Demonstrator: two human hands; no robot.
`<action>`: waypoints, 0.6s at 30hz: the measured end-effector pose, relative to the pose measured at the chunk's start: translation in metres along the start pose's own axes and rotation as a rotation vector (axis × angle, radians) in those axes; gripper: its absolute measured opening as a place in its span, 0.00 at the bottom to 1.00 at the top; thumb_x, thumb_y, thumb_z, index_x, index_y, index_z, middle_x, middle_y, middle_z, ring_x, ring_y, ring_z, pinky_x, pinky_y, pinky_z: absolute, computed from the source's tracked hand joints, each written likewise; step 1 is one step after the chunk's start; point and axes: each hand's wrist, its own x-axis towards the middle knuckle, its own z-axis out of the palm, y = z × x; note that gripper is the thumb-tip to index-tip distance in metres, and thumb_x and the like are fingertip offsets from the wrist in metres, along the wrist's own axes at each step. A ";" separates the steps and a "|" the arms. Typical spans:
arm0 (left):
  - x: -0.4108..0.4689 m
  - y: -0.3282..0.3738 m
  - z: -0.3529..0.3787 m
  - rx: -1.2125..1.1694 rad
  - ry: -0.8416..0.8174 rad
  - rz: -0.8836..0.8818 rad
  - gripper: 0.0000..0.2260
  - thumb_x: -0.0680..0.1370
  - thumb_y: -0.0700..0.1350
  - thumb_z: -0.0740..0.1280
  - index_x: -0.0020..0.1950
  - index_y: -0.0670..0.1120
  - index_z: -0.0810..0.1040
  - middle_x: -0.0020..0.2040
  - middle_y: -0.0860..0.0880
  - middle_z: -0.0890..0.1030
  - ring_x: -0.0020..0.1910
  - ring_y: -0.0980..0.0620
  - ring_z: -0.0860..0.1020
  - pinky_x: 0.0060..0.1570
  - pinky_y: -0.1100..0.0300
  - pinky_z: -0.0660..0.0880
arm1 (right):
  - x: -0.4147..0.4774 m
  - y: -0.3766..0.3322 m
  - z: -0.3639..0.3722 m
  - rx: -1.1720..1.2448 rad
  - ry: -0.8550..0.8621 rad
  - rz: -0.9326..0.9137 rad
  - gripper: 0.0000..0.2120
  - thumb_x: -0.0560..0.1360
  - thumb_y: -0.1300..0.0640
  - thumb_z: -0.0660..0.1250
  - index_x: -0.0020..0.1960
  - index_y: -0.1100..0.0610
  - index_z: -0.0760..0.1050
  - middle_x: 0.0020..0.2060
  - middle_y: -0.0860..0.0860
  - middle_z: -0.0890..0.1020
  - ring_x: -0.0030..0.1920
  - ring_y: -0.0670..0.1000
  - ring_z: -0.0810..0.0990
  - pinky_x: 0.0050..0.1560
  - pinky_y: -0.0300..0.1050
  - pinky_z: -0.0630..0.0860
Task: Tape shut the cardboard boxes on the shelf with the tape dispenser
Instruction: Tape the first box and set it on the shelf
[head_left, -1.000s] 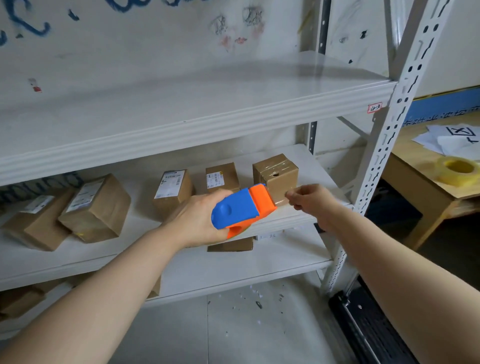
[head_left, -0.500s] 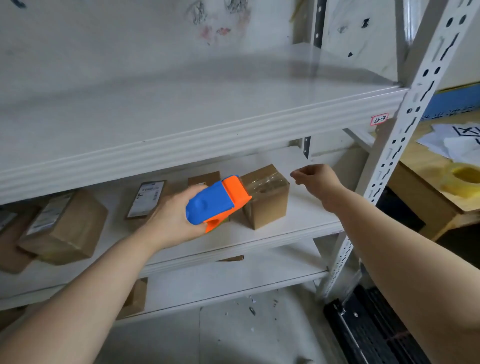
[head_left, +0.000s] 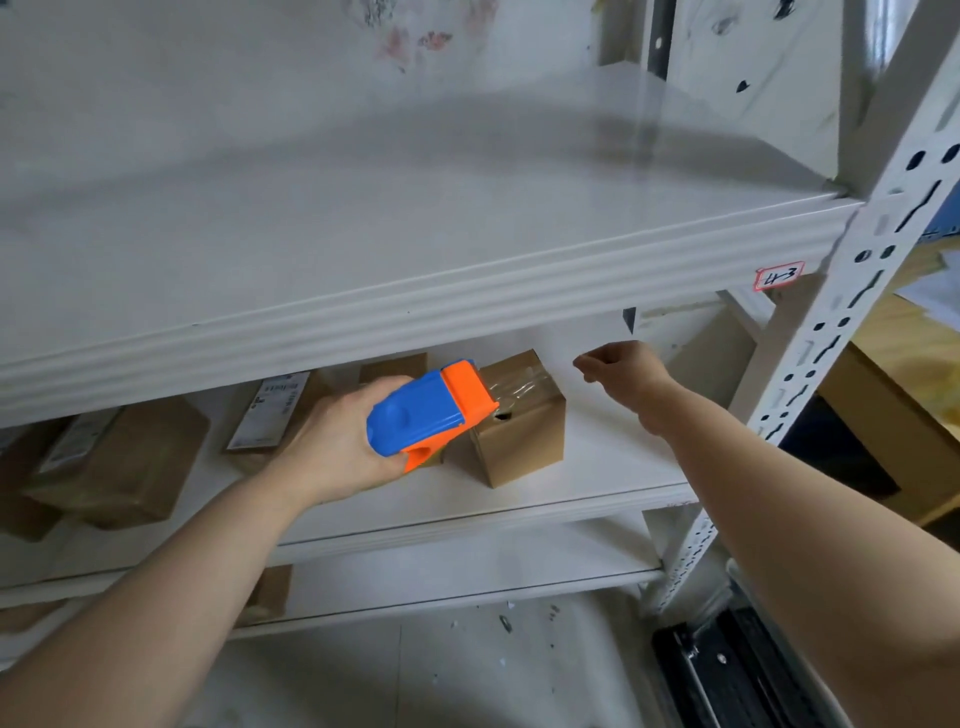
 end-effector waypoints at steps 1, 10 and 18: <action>0.002 0.000 0.000 0.003 -0.004 -0.006 0.29 0.55 0.62 0.64 0.57 0.64 0.73 0.49 0.62 0.81 0.46 0.61 0.78 0.42 0.76 0.69 | 0.002 0.001 0.000 0.003 -0.005 -0.002 0.07 0.76 0.52 0.67 0.43 0.54 0.80 0.40 0.48 0.81 0.41 0.50 0.76 0.43 0.42 0.70; 0.014 0.003 0.000 0.014 -0.045 -0.014 0.24 0.55 0.61 0.65 0.51 0.71 0.70 0.48 0.69 0.78 0.45 0.65 0.77 0.42 0.73 0.70 | 0.008 0.009 -0.003 -0.008 -0.026 0.007 0.08 0.77 0.52 0.66 0.45 0.55 0.80 0.45 0.51 0.82 0.47 0.52 0.78 0.46 0.43 0.72; 0.012 0.001 0.001 0.002 -0.064 -0.034 0.24 0.55 0.61 0.65 0.51 0.71 0.70 0.49 0.69 0.77 0.46 0.65 0.77 0.42 0.73 0.70 | 0.008 0.016 0.006 -0.012 -0.041 0.040 0.09 0.77 0.51 0.66 0.44 0.55 0.80 0.46 0.52 0.83 0.50 0.55 0.79 0.48 0.46 0.74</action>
